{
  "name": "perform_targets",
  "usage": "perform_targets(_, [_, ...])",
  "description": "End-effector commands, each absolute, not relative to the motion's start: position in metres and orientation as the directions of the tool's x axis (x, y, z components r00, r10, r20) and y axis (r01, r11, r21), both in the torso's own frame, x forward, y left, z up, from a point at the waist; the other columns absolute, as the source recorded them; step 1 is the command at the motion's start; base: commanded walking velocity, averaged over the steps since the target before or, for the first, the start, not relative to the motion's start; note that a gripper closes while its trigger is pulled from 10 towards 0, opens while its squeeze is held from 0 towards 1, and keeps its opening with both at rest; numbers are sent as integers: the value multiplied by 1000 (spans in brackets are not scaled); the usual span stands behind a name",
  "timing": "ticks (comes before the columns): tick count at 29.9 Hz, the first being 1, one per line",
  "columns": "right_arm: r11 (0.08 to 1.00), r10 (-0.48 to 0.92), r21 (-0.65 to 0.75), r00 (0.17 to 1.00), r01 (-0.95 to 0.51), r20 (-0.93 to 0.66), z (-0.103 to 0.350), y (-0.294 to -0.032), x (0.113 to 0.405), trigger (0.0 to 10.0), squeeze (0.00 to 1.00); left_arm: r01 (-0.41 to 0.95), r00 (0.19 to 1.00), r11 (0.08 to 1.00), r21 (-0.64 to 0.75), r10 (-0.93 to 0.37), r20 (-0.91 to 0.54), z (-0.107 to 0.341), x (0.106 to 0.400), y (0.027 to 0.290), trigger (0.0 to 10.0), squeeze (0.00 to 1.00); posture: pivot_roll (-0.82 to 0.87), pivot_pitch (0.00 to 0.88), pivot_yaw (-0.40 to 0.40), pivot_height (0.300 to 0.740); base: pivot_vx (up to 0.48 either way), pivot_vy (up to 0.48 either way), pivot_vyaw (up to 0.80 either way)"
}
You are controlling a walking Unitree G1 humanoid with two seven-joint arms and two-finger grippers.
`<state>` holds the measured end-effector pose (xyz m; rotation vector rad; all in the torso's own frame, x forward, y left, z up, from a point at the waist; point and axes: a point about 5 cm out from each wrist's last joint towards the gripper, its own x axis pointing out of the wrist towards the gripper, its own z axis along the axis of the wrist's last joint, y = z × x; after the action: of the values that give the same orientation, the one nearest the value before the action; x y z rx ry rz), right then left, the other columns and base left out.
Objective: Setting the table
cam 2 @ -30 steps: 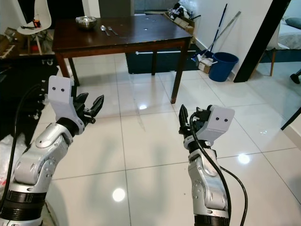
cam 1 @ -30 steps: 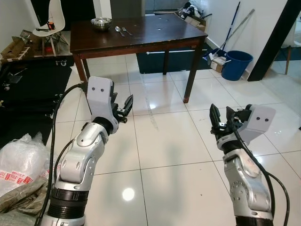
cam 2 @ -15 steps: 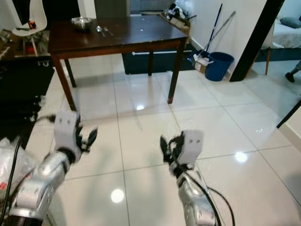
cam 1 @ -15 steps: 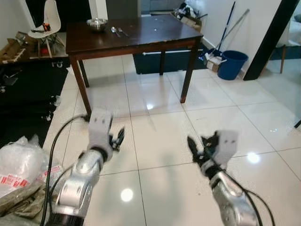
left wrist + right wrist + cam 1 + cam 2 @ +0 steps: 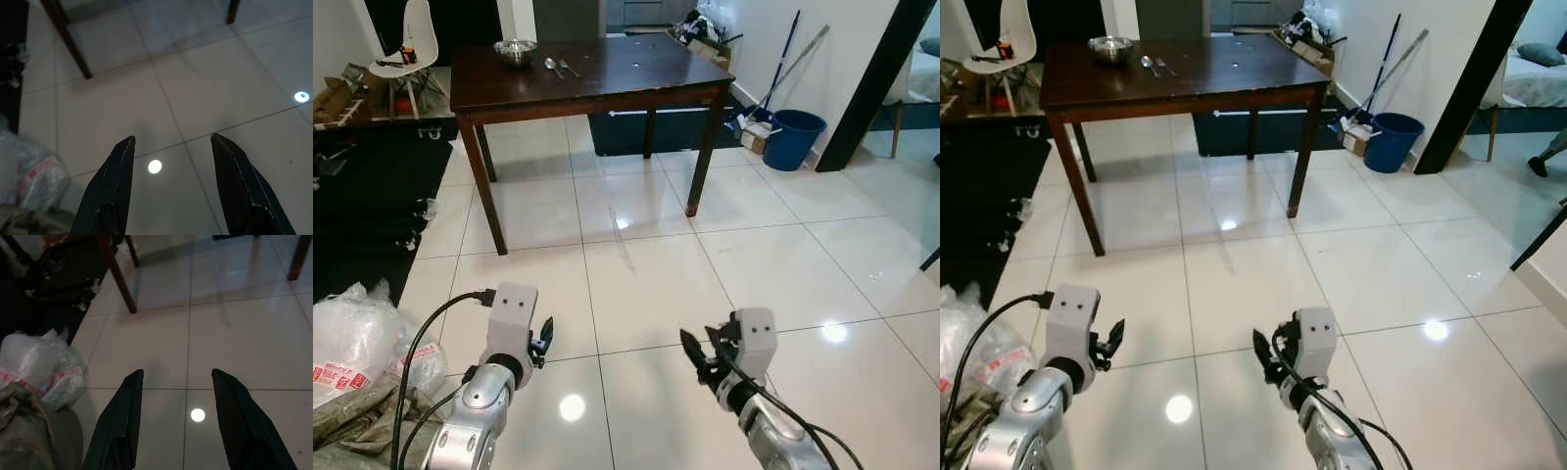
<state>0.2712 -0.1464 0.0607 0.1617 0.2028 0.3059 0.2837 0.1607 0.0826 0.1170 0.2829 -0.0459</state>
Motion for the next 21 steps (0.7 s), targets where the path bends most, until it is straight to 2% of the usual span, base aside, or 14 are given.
perform_targets(1, [939,325,180,929,-293,-180,57,-146,269,10000,0,26,954,989,142,18,-301,76,282,166,10000,0,-33,3,43,740,0,0,0])
perform_targets(8, [940,334,137,929,-314,-158,60,-144,269,10000,0,-59,953,981,187,111,-282,72,283,174,10000,0,-38,5,37,740,0,0,0])
perform_targets(10, [956,281,127,949,-265,-141,61,-151,271,10000,0,-95,944,974,208,155,-292,67,282,177,10000,0,-39,5,37,740,0,0,0])
perform_targets(14, [972,219,120,968,-204,-125,63,-161,273,10000,0,-115,939,966,232,182,-292,62,282,176,10000,0,-52,5,41,740,408,0,0])
perform_targets(21, [976,202,109,972,-189,-120,64,-166,272,10000,0,-33,965,974,223,89,-247,70,290,155,10000,0,-65,4,51,740,480,0,0])
